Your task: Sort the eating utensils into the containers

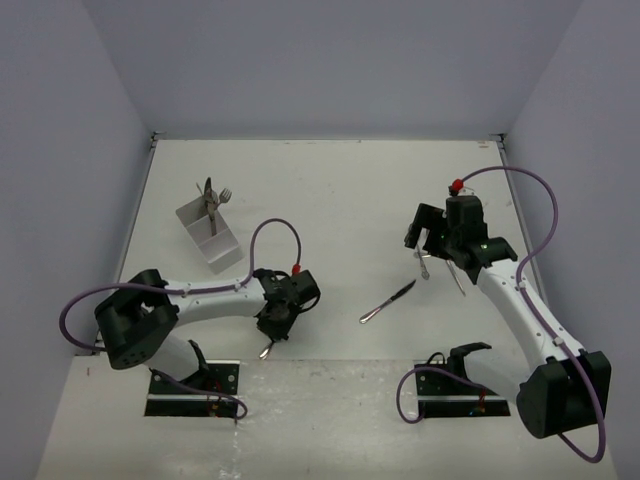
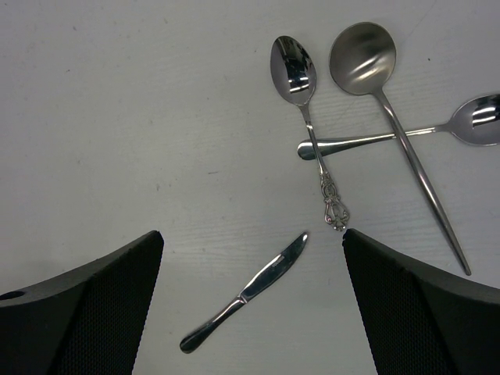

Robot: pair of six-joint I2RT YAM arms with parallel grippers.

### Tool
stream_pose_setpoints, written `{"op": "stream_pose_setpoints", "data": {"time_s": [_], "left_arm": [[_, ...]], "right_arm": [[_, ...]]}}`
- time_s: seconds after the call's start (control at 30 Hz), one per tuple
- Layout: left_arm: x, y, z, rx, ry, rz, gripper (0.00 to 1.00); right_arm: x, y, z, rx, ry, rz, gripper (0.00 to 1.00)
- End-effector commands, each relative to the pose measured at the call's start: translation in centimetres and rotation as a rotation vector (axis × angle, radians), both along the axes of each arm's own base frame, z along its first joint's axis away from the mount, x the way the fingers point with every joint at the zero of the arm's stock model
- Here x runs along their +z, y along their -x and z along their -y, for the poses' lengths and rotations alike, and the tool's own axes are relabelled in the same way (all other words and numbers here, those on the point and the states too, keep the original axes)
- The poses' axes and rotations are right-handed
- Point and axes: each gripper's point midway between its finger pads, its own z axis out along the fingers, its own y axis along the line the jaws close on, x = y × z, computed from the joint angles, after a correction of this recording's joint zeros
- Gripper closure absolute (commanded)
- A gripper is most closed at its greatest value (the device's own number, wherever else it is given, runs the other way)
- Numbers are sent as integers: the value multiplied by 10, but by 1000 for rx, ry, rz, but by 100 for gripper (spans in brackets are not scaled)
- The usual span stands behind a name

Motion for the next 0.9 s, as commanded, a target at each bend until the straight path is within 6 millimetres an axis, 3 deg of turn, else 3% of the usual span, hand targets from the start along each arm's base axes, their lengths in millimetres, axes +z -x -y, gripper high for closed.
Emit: {"op": "stream_pose_setpoints", "data": {"time_s": [0.0,0.2,0.37,0.47,0.6,0.73,0.87], "left_arm": [[-27,-12,6,-9,-5,51,99],[-27,-45,29,-51,1,159,100],[-29,-70,35,-37,-47,251,100],[-9,-88,48,-14,20,352,100],[40,-115,74,-8,208,534,100],[71,-126,83,-15,305,633,100],[72,-130,72,-10,287,657,100]], "right_arm": [[10,-6,-1,8,4,47,1],[14,-7,1,1,8,67,1],[12,-6,2,-2,14,62,1],[12,-6,3,-5,17,62,1],[13,-7,4,-9,22,66,1],[14,-7,7,-22,35,66,1],[16,-6,10,-33,42,71,1]]}}
